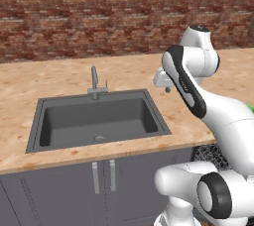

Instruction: Pick up the cup and bowl from the counter, place them in the dishwasher, and close the dishwasher door.

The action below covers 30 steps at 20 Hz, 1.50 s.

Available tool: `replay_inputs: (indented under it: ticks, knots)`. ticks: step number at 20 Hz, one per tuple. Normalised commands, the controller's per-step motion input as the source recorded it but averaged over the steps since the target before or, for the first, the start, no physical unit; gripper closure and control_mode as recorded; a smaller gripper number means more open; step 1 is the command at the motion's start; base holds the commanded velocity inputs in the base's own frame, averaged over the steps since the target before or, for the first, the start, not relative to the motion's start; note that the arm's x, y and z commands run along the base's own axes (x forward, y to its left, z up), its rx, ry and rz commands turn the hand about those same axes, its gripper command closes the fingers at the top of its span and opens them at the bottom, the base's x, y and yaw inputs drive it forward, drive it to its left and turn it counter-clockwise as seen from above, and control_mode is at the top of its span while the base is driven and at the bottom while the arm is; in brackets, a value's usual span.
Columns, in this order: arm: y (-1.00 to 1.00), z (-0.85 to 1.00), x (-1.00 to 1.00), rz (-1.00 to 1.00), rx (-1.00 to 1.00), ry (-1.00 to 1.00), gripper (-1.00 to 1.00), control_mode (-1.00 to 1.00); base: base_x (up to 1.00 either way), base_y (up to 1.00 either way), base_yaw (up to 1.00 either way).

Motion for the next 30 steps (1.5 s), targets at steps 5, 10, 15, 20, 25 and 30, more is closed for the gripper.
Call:
replay_inputs:
  ticks: [5, 10, 15, 20, 25, 30]
  knots:
    - [-0.08, 0.0, 0.0, 0.0, 0.0, 0.0, -1.0, -1.0, 0.0, 0.0, 0.0]
    - [-0.18, 0.0, 0.0, 0.0, 0.0, 0.0, -1.0, -1.0, 0.0, 0.0, 0.0]
    - [-0.2, 0.0, 0.0, 0.0, 0.0, 0.0, -1.0, -1.0, 0.0, 0.0, 0.0]
    - [-0.18, 0.0, 0.0, 0.0, 0.0, 0.0, -1.0, -1.0, 0.0, 0.0, 0.0]
    - [-0.21, 0.0, 0.0, 0.0, 0.0, 0.0, -1.0, -1.0, 0.0, 0.0, 0.0]
    - [-0.24, 0.0, 0.0, 0.0, 0.0, 0.0, -1.0, -1.0, 0.0, 0.0, 0.0]
